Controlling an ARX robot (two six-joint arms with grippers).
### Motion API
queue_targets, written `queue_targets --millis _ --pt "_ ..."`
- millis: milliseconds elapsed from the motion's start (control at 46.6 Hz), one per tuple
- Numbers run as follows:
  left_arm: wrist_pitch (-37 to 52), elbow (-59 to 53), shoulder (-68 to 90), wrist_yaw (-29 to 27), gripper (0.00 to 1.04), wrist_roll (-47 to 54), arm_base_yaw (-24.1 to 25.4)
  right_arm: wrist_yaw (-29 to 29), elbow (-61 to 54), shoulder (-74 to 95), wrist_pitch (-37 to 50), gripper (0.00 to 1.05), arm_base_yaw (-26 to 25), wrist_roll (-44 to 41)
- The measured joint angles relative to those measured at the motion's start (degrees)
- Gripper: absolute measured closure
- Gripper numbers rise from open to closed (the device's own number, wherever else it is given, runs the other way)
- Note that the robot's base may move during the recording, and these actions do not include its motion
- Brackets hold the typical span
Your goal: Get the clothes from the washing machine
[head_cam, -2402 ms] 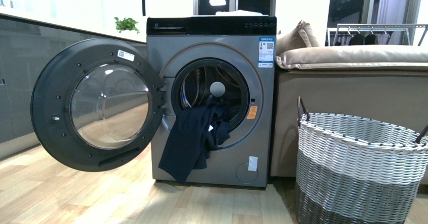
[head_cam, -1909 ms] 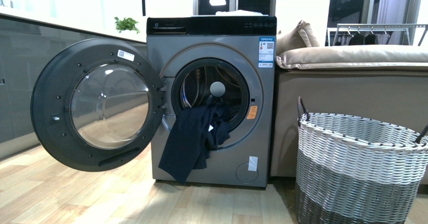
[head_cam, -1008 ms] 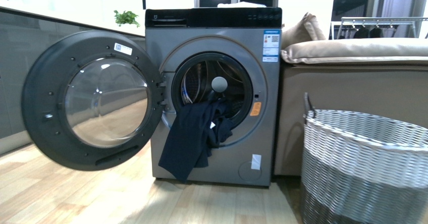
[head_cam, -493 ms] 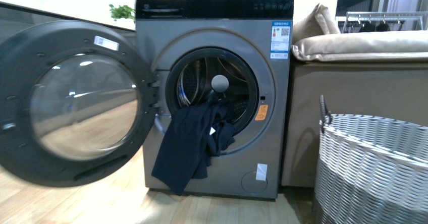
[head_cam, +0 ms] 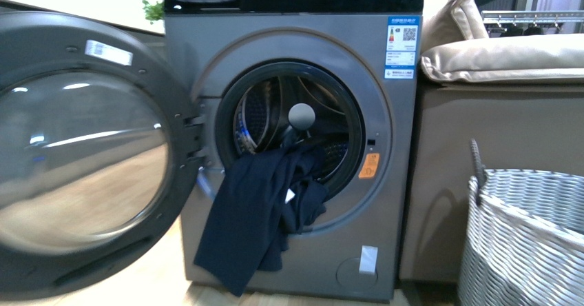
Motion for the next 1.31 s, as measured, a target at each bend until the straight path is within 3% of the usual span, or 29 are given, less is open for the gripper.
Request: queue_targets --millis 858,987,1051,1308 --pt "0.0 0.0 0.0 -0.13 0.06 0.0 0.0 0.0 0.0 0.0 0.02 0.07 0.0 0.0" --pt "-8.13 3.26 5.49 16.2 0.06 -5.51 4.72 0.0 0.0 0.0 0.02 0.07 0.0 -0.02" --pt "-6.75 4.44 9.09 20.37 0.06 -6.97 5.75 0.04 0.0 0.0 0.02 0.07 0.0 0.0" --pt "12.94 13.55 31.43 20.04 0.06 -7.19 4.28 0.04 0.0 0.0 0.02 0.07 0.0 0.0"
